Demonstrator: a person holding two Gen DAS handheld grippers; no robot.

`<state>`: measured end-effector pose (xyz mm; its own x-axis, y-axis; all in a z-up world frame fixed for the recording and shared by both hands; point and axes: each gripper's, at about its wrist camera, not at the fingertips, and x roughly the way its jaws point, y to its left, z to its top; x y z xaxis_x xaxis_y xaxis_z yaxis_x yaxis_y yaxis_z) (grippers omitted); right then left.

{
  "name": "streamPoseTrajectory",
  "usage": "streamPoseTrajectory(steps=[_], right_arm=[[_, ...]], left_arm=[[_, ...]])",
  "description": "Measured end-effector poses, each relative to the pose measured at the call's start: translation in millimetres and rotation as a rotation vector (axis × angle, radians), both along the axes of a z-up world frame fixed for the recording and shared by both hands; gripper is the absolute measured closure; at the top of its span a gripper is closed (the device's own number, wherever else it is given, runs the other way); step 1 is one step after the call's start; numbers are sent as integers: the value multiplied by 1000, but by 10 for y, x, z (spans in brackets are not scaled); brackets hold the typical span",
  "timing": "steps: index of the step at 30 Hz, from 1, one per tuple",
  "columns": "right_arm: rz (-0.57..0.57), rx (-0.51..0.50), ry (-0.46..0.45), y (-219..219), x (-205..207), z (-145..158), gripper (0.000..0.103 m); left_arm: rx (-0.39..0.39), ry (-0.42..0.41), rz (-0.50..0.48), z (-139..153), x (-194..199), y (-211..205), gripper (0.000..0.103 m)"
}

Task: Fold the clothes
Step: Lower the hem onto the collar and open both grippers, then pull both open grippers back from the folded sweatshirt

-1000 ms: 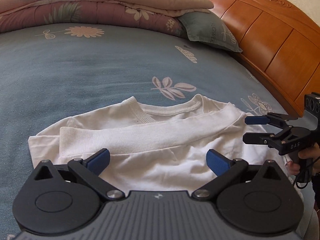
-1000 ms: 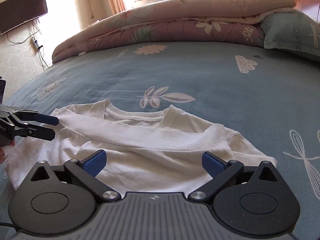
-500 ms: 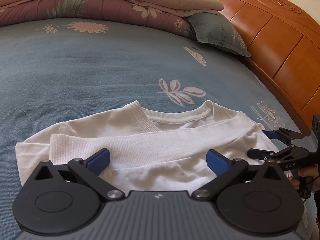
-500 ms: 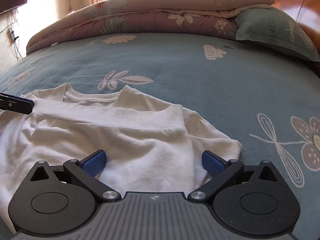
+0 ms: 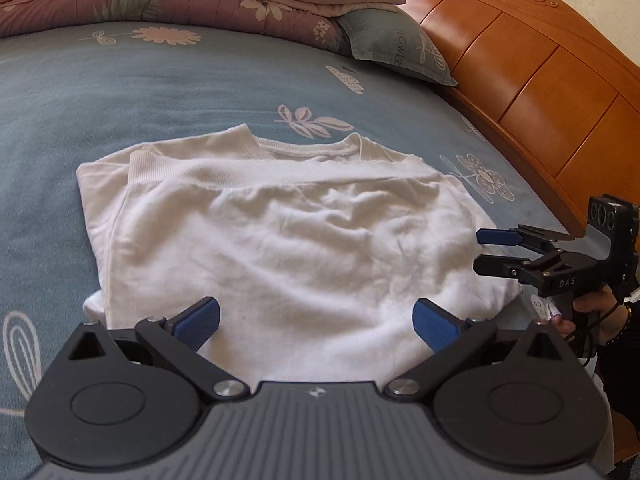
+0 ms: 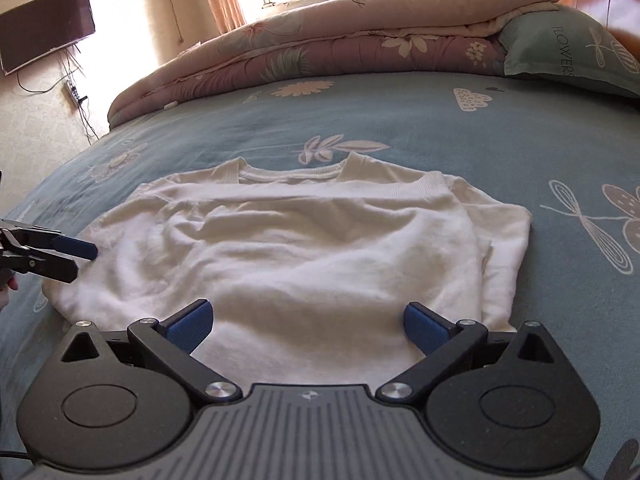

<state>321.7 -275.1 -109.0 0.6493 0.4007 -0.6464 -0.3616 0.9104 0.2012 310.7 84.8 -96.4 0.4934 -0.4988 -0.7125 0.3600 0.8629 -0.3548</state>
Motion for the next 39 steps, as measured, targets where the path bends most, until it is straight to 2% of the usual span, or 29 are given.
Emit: streamPoseTrajectory(steps=[3, 7, 10, 13, 18, 19, 21, 25, 28, 31, 34, 37, 39], right_arm=[[-11, -26, -3, -50, -187, -10, 0], [-2, 40, -27, -60, -443, 161, 0], [62, 99, -56, 131, -534, 251, 0], [116, 139, -57, 366, -505, 228, 0], [95, 114, 40, 565, -470, -54, 0], [98, 119, 12, 539, -532, -66, 0], [91, 123, 31, 500, -579, -40, 0], [69, 124, 9, 522, -567, 86, 0], [89, 137, -8, 632, -528, 122, 0], [125, 91, 15, 779, -526, 34, 0], [147, 59, 6, 817, -583, -47, 0], [149, 74, 24, 782, -573, -36, 0], [134, 82, 40, 780, -548, -21, 0]], left_arm=[[-14, -22, 17, 5, -157, 97, 1], [-26, -48, 14, 145, -270, 40, 1], [-43, -70, 3, 183, -331, -53, 1], [-75, -22, 55, 81, -331, -17, 1], [-91, 22, 124, -33, -520, 158, 1], [-86, 14, 125, 3, -549, 173, 1], [-78, -16, 123, 89, -589, 191, 1], [-116, -80, 143, 221, -473, 206, 1], [-133, -32, 184, 99, -381, 208, 1], [-143, 20, 186, -52, -424, 227, 1], [-149, -34, 164, 98, -501, 314, 1], [-156, -105, 182, 251, -424, 506, 1], [-164, -101, 209, 235, -282, 640, 1]])
